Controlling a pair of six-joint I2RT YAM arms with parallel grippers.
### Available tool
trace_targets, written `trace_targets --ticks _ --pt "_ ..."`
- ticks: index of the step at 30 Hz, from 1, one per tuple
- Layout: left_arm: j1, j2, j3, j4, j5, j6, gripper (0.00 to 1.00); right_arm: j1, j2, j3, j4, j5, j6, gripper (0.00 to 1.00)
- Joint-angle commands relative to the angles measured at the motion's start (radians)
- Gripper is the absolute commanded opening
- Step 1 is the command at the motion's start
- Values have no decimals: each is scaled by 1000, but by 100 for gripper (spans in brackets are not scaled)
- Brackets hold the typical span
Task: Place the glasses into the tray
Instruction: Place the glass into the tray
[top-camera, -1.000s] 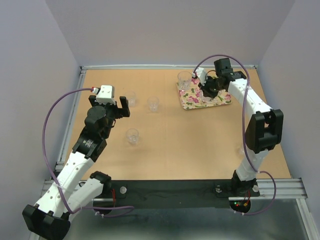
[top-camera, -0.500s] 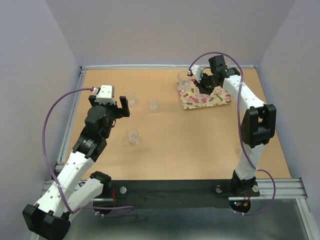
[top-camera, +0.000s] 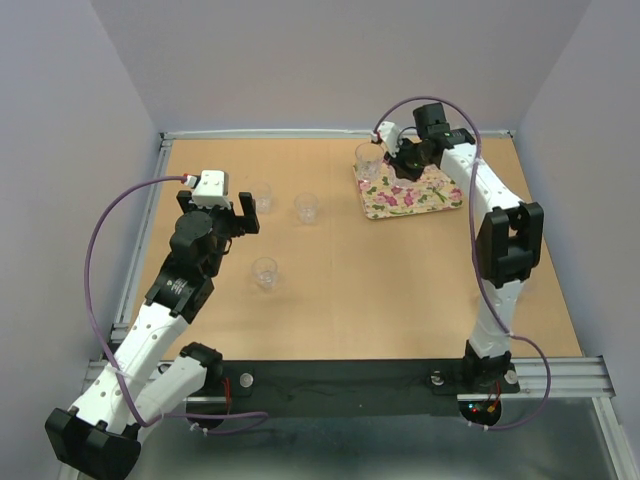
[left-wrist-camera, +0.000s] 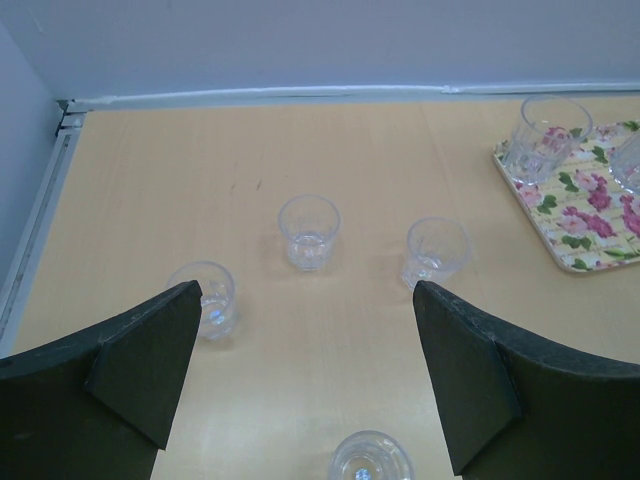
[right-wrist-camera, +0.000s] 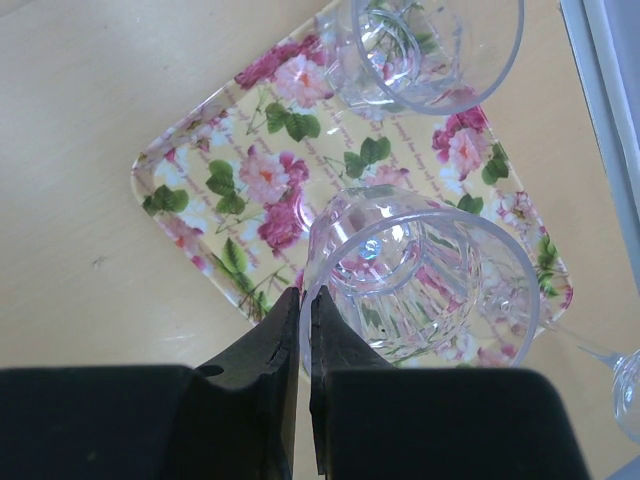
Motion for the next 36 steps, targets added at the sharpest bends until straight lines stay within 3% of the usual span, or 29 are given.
trace_targets --ticks 1,17,36 --pt "5 -1 -11 45 -15 17 99 10 26 93 19 18 19 1" --pt "5 11 -11 44 -24 17 99 18 236 326 21 131 87 1" --pt "7 30 -9 39 -33 17 99 18 348 408 56 139 102 8"
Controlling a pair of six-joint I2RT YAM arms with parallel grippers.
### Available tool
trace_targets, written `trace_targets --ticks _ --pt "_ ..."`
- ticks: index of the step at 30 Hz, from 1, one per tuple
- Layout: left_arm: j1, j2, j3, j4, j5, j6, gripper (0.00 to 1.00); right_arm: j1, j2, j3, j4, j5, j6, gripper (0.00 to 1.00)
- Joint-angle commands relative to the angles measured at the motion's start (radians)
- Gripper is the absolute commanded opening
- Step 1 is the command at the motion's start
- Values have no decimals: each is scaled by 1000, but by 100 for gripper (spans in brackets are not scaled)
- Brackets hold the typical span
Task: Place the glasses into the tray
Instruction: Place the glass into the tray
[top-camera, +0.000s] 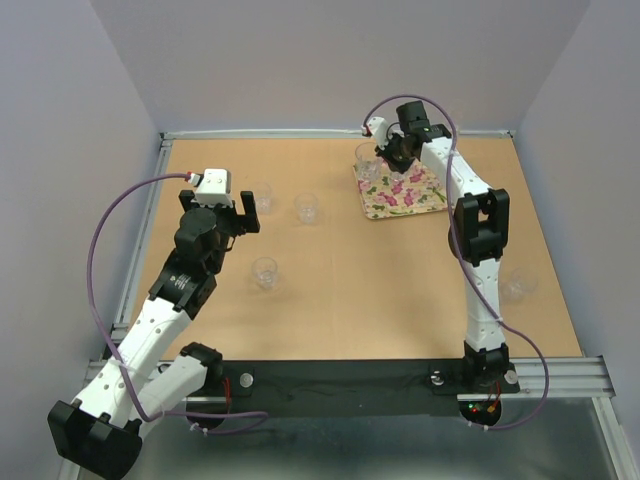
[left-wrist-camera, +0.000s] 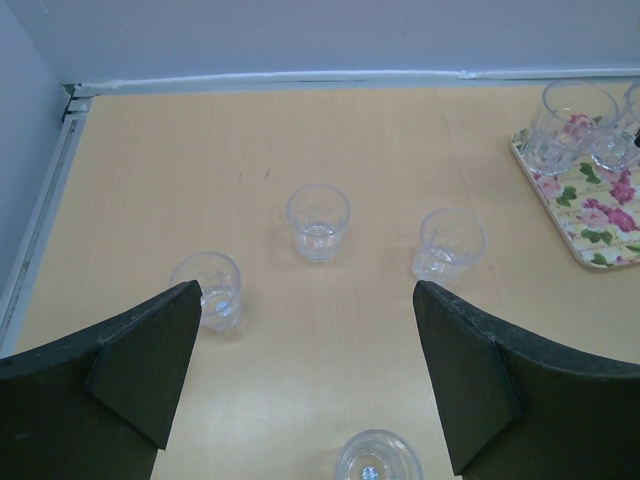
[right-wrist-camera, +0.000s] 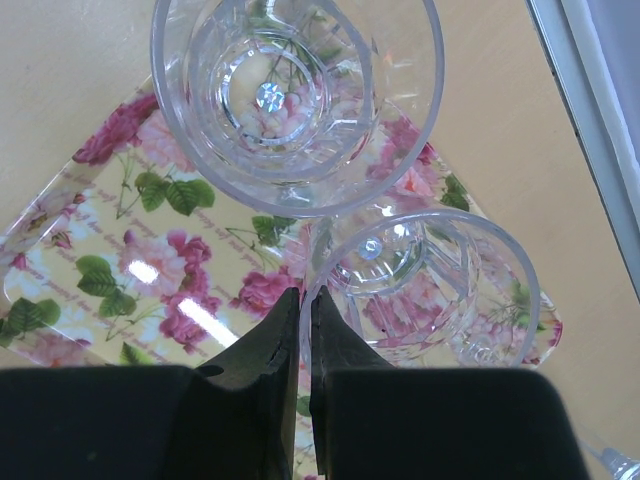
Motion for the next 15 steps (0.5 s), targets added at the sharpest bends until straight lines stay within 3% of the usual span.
trace_targets --ticks 1,15 --pt "3 -4 -8 41 -15 17 99 5 10 66 54 -5 11 9" --pt "3 -6 -9 40 -12 17 99 5 -2 67 66 -7 22 31"
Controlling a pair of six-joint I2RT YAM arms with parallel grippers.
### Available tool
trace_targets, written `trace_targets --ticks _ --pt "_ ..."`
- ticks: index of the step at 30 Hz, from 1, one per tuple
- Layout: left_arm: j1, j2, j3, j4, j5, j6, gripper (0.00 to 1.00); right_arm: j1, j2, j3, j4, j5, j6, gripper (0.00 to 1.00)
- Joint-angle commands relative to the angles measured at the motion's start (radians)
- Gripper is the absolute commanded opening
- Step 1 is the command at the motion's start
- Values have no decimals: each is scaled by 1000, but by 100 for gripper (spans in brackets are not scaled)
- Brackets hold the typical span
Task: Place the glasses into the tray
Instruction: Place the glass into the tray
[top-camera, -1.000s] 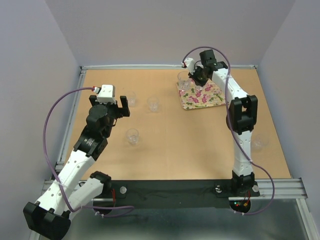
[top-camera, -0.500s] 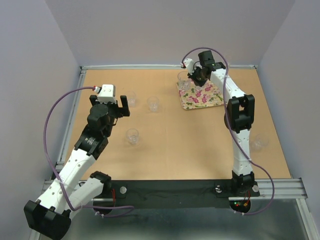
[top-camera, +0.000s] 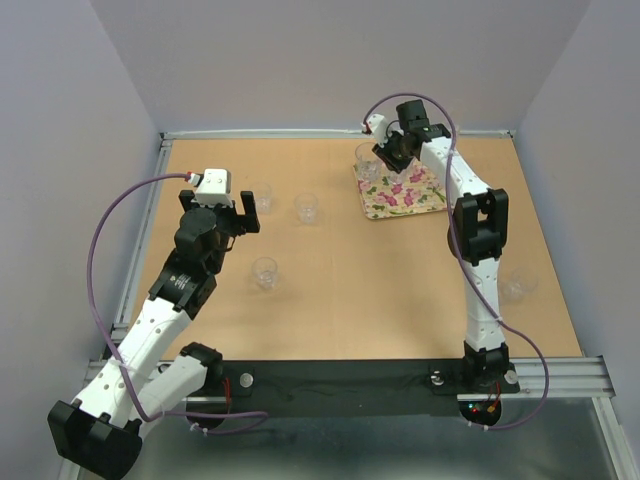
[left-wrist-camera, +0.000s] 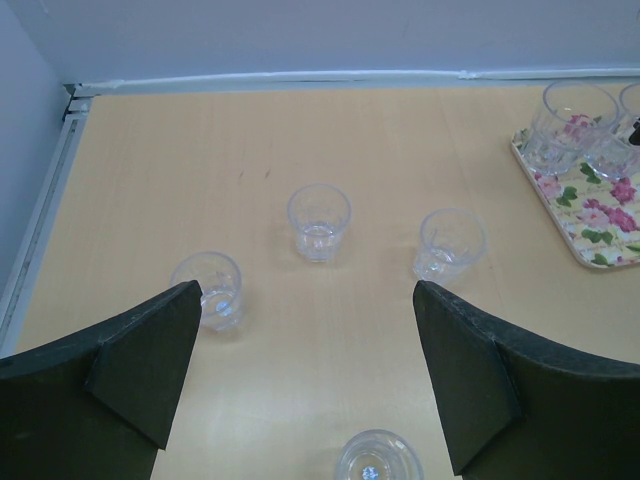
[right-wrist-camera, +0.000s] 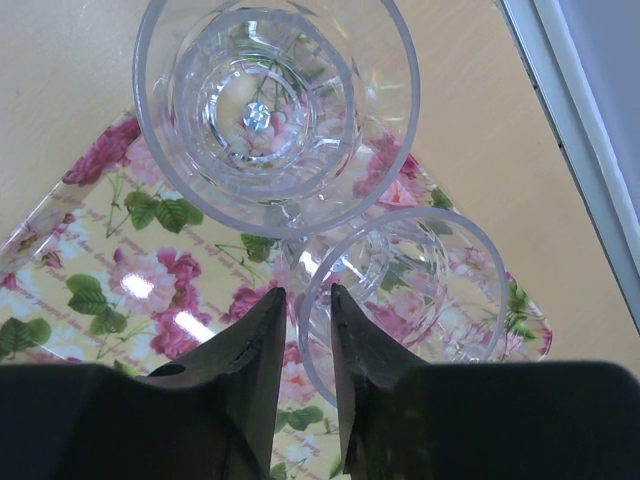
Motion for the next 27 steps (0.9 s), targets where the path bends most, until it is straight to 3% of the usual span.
trace_targets --ticks 1,17,27 --pt "3 -6 -9 40 -13 17 99 5 -17 49 44 -2 10 36" --pt "3 -16 -9 38 -7 17 99 5 -157 -14 61 28 61 78" --pt "3 -30 -9 38 1 17 99 5 -306 -116 63 -28 98 85"
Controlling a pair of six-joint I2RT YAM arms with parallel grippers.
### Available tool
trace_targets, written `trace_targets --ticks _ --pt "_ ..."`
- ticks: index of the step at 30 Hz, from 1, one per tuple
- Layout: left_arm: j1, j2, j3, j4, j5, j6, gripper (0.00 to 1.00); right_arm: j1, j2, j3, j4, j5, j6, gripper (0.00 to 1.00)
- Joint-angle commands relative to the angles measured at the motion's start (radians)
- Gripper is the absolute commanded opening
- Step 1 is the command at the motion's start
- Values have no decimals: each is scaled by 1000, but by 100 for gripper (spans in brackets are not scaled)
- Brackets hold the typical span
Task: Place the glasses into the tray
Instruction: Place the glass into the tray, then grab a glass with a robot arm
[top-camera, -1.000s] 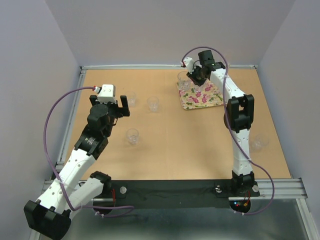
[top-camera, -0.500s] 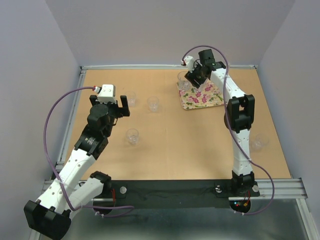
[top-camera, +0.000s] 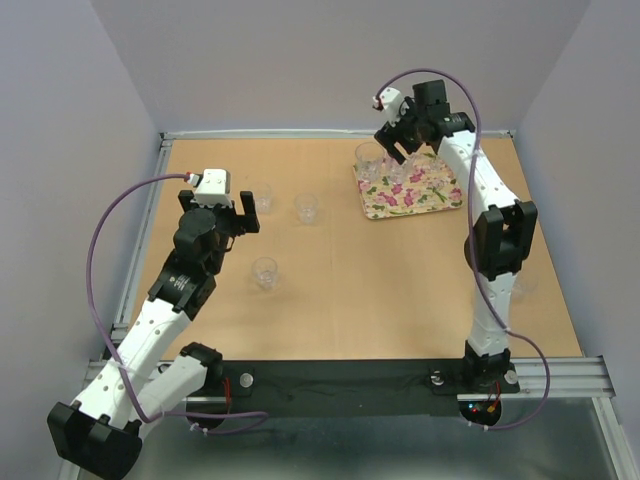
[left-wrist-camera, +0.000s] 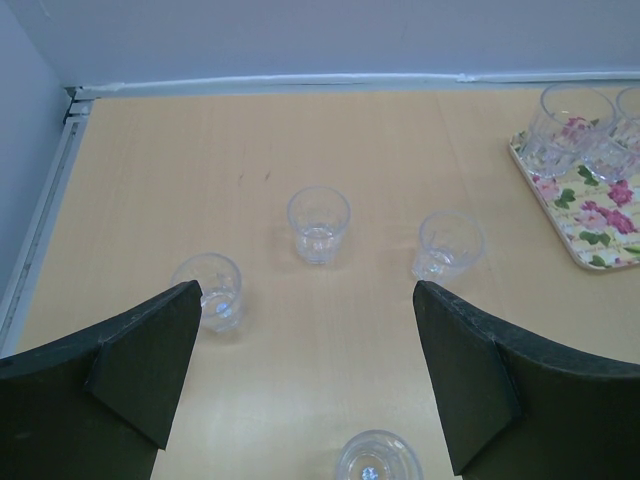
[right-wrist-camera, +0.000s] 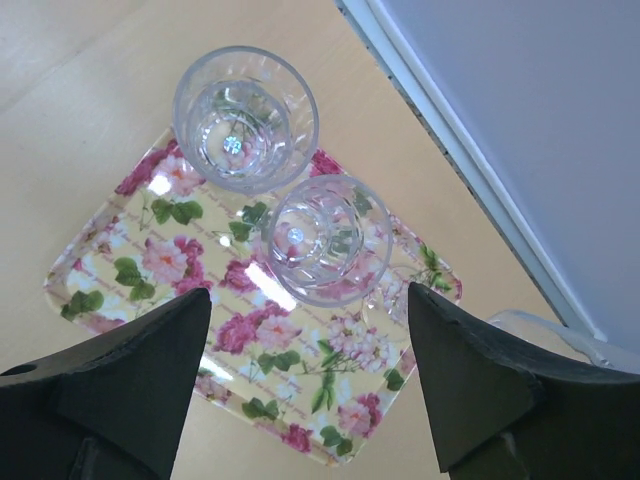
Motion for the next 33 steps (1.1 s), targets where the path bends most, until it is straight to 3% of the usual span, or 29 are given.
trace_targets --ticks 1,12,22,33 --pt "3 -25 -11 38 1 16 99 5 -100 -54 32 -45 33 85" --pt "3 -32 -9 38 6 16 99 5 -356 -323 33 -162 33 89" --pt "3 -39 -8 38 18 15 99 -4 -591 -634 35 -124 14 89" --pt "3 -41 -8 41 47 12 99 -207 -869 -933 45 -189 83 89"
